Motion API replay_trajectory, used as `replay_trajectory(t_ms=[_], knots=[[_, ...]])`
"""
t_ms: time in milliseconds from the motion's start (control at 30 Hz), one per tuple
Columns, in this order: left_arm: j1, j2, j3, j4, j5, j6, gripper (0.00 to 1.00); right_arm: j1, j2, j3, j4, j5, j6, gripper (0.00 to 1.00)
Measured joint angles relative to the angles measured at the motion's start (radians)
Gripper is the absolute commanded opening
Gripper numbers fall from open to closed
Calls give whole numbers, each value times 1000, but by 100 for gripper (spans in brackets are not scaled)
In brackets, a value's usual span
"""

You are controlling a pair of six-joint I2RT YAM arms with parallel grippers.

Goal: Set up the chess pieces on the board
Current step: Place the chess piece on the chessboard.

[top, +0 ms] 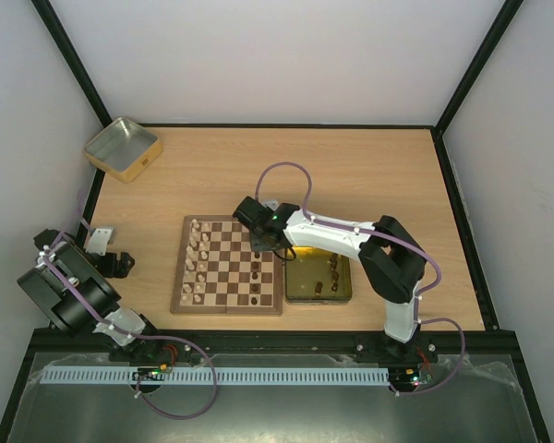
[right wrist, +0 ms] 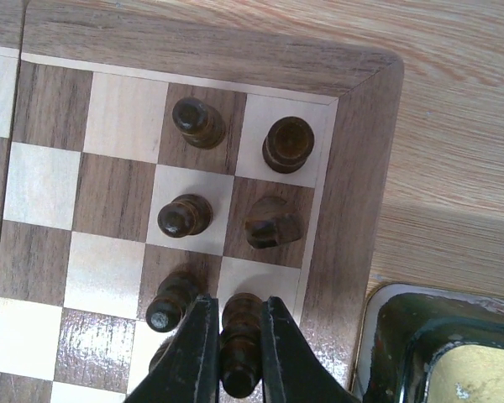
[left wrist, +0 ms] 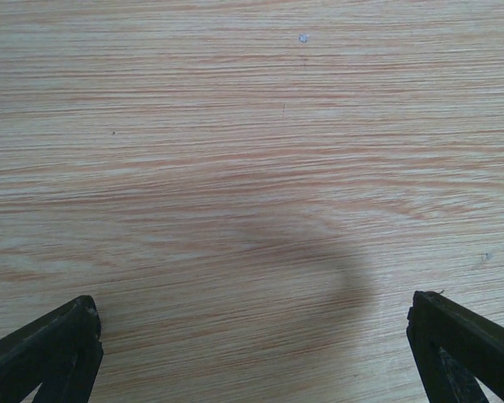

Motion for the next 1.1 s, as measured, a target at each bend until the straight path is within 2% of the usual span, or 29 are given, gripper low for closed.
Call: replay_trajectory(t_ms=[167,400,800,1100], knots=[[2,1,0,0,3,1,99,0,1,0,0,9,-2,9],[2,1,0,0,3,1,99,0,1,0,0,11,-3,16],[5,2,1,0,7,2,99,0,1,0,0,11,-3,17],[6,3,1,-1,10,6,99,0,-13,13,-24,25,-3,23]])
